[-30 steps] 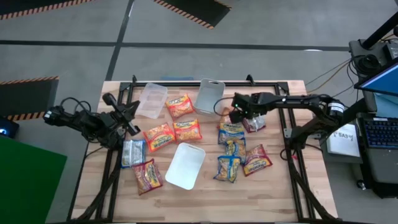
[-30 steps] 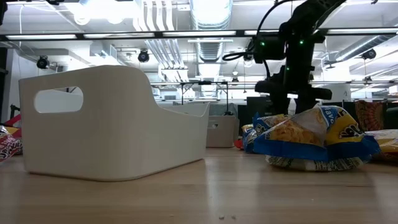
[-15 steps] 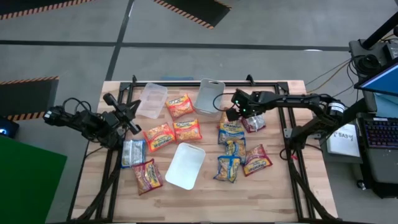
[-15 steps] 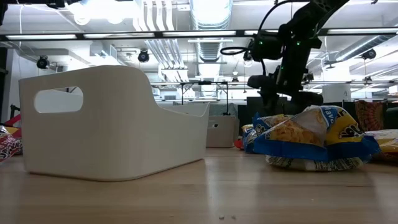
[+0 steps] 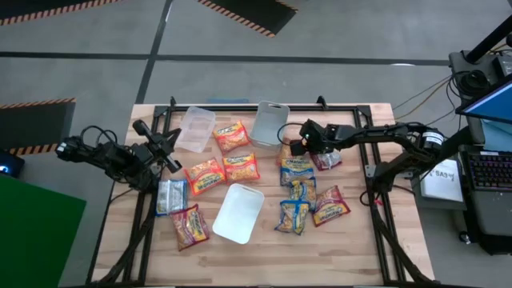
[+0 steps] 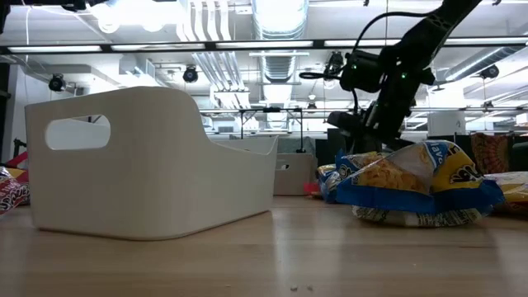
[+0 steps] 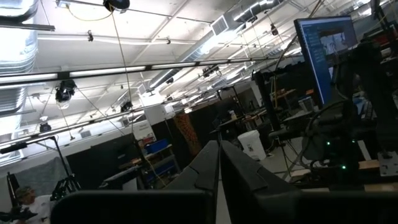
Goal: Sort Maruchan noodles
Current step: Put the orange noodle pack into the transparent bin
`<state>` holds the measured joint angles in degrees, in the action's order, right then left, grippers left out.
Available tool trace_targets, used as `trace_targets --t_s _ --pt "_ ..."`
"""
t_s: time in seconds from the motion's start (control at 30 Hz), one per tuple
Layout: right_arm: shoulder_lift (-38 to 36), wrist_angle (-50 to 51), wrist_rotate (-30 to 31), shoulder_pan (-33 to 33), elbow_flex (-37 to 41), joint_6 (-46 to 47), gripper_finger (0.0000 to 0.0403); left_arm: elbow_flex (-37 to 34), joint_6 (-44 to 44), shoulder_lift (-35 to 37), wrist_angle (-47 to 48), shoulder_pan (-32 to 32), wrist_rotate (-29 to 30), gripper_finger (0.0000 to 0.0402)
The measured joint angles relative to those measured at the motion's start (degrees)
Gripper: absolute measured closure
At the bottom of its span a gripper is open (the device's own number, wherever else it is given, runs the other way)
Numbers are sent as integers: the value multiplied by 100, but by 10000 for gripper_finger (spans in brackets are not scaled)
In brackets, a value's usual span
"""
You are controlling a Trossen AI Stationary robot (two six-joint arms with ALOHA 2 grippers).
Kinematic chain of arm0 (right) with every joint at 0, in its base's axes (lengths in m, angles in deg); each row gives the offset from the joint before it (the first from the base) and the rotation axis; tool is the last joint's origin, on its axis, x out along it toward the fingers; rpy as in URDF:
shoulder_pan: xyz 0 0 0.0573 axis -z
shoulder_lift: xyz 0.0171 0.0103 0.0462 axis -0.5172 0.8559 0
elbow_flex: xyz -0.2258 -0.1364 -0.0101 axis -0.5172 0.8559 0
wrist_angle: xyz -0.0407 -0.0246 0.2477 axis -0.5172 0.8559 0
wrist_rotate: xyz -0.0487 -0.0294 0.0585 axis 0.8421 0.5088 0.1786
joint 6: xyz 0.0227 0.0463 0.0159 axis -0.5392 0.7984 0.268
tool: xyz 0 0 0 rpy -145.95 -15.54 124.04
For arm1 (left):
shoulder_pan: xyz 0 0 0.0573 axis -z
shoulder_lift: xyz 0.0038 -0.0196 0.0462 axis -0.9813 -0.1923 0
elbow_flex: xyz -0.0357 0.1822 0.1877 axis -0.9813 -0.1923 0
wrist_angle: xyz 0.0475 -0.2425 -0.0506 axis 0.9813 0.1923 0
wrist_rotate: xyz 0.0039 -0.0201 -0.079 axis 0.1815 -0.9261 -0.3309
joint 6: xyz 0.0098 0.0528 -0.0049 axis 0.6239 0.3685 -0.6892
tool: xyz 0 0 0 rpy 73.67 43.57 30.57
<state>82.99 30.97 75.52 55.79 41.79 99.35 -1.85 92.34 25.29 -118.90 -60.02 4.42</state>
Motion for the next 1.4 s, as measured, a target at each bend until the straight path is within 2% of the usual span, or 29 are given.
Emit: trace_targets --t_s 0.2,0.53,0.73,1.03,1.4 --pt "0 -654 127 0 162 -5 230 0 0 0 0 0 0 402" --pt "-12 -993 168 0 270 -243 382 0 -7 0 0 0 0 402" --pt "-315 -902 166 -9 267 -331 393 0 -9 0 -2 2 0 402" --pt "-1291 -429 189 -150 227 -725 394 0 -28 0 -2 0 0 402" --pt "-2005 -552 995 -539 225 -1383 394 0 -28 0 -9 1 -2 402"
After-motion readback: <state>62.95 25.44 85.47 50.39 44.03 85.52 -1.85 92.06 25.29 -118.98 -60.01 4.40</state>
